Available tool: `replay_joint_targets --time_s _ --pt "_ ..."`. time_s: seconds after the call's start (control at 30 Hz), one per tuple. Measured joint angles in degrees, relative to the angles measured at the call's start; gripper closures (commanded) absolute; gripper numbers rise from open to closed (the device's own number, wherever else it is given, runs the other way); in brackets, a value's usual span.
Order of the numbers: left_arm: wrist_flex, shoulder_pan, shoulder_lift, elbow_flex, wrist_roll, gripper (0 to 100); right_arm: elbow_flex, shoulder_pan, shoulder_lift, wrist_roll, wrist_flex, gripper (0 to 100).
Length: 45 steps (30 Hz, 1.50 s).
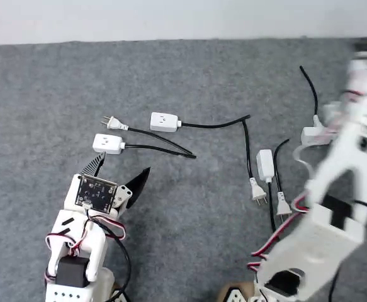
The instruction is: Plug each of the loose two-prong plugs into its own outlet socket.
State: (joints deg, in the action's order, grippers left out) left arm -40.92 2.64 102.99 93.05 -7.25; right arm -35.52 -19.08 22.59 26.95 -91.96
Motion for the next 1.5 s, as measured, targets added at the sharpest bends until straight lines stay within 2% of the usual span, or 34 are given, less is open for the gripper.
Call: replay_joint_targets --time_s 0.1,0.2,0.57,0.87,1.03,1.5 --pt "0.00 0.00 0.00 0.00 0.00 65 -0.09 7.91 2.81 0.00 -3.96 82.9" --pt "0.00 0.00 0.00 0.44 0.00 65 -0.09 12.75 5.10 -0.35 -5.80 82.9" --pt "0.00 1.58 0.00 0.88 -0.09 65 -0.09 20.31 7.65 -2.55 -8.09 82.9" --pt "0.00 2.02 0.00 0.88 -0.70 65 0.00 20.66 11.08 -3.08 -8.09 82.4" --pt "0.00 2.02 0.00 0.88 -0.79 65 1.58 20.84 13.89 -3.08 -8.09 75.8" --pt "0.00 2.02 0.00 0.88 -0.79 65 7.65 22.42 14.07 -3.08 -6.24 75.7"
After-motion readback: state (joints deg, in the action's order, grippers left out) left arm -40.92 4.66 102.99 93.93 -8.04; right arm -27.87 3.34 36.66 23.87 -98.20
